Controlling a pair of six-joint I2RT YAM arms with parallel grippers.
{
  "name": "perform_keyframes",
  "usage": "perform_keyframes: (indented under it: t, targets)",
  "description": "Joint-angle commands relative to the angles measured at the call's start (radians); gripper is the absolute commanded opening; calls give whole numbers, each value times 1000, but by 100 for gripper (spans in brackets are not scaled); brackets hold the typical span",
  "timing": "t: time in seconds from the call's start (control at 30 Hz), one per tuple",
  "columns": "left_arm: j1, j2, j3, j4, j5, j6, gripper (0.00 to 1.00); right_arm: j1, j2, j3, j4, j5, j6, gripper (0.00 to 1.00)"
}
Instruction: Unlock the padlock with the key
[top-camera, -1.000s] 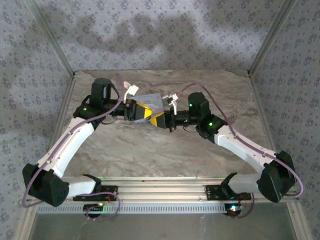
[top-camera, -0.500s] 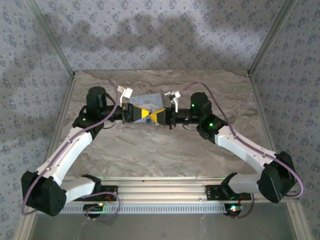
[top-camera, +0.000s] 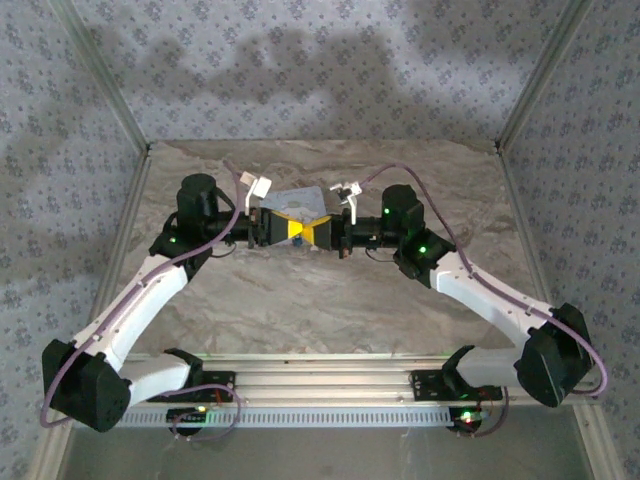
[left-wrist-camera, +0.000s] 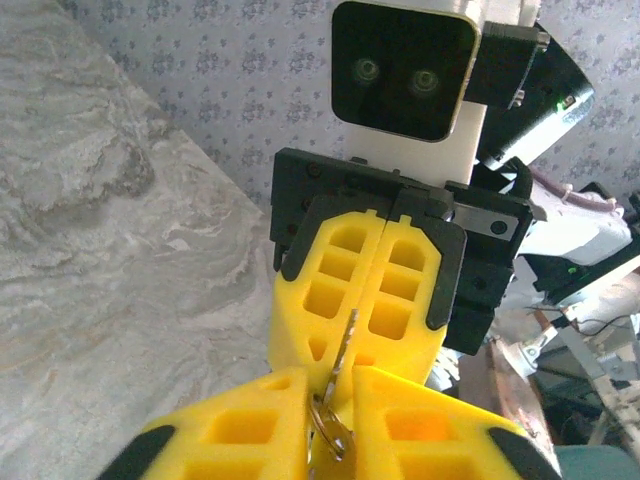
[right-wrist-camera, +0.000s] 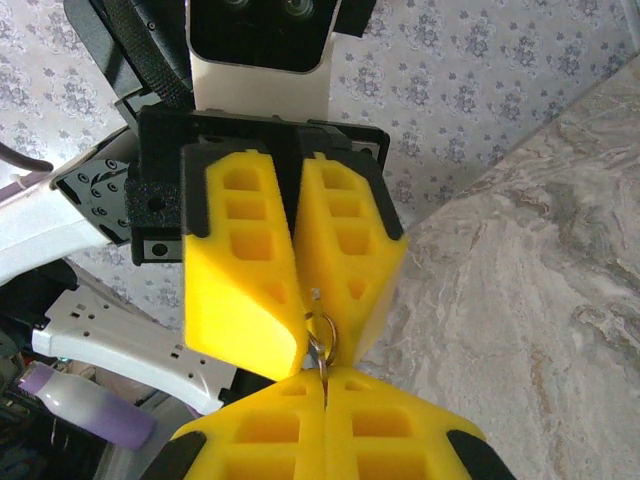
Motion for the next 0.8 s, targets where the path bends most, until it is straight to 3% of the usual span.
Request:
perform_keyframes:
  t: [0.0,0.03,0.17,0.3,0.4,0.53,0.77]
  targets:
    - [-10,3,18,-4,34,21,4,-3,-29,-5,30,10,11,0]
    - [-11,3,19,-6,33,24,0,-3,-28,-6,29,12,11,0]
    - [-12,-3,29,-40,25,61,0,-3,-36,-3,3,41,5,0]
    - [-12,-1,89,-222,-1,203,0,-17,-75,17,-113,77,-28,35]
    - [-10,25,150,-383,3,323,0,-48,-117,27,-179,96,-16,50]
    - [-10,58,193,-463,50,388,0,-74,-144,28,-174,76,15,52]
    - [-15,82,231,-509,97,427,0,-34,-110,43,-152,65,19,52]
